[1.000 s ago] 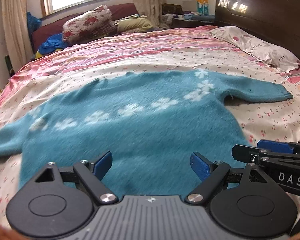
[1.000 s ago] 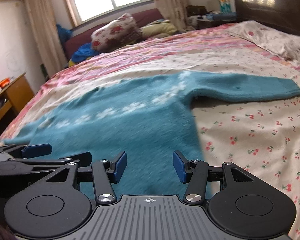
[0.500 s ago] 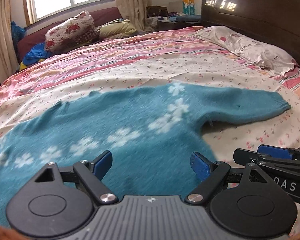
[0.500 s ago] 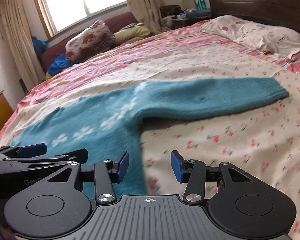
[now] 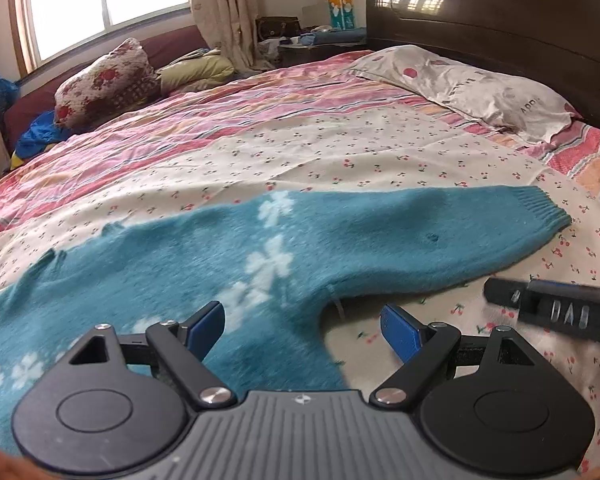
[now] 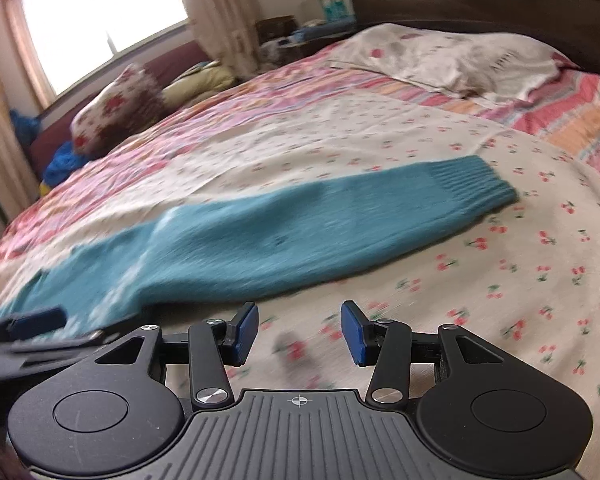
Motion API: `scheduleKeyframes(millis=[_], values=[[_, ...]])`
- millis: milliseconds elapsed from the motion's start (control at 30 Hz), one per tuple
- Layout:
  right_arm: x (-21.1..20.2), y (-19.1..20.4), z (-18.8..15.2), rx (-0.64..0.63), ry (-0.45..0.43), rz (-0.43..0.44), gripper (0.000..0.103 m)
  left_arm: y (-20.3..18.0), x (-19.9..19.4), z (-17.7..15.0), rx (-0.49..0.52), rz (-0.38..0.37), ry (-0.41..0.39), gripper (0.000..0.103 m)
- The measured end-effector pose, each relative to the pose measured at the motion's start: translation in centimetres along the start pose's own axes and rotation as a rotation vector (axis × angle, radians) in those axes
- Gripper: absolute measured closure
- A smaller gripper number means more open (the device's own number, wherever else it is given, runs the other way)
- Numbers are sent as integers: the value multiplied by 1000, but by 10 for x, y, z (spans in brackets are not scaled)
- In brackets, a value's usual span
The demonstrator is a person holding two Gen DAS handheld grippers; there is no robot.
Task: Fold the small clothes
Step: 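Move the right tool toward the cuff of the teal sweater sleeve, then grasp the sleeve cuff with the right gripper and lift it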
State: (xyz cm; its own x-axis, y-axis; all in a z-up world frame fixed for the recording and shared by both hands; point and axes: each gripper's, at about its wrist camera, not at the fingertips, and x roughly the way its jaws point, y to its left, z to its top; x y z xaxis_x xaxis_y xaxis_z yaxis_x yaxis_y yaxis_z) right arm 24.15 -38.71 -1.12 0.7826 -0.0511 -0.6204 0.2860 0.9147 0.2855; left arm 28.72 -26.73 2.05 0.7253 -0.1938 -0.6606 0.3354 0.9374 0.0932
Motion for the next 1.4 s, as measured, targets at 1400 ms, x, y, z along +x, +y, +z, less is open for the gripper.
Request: scheduleKeyframes(millis=[1400], values=[[18, -35, 76, 316, -195, 149, 90, 17, 10, 3, -19, 28, -19, 13]])
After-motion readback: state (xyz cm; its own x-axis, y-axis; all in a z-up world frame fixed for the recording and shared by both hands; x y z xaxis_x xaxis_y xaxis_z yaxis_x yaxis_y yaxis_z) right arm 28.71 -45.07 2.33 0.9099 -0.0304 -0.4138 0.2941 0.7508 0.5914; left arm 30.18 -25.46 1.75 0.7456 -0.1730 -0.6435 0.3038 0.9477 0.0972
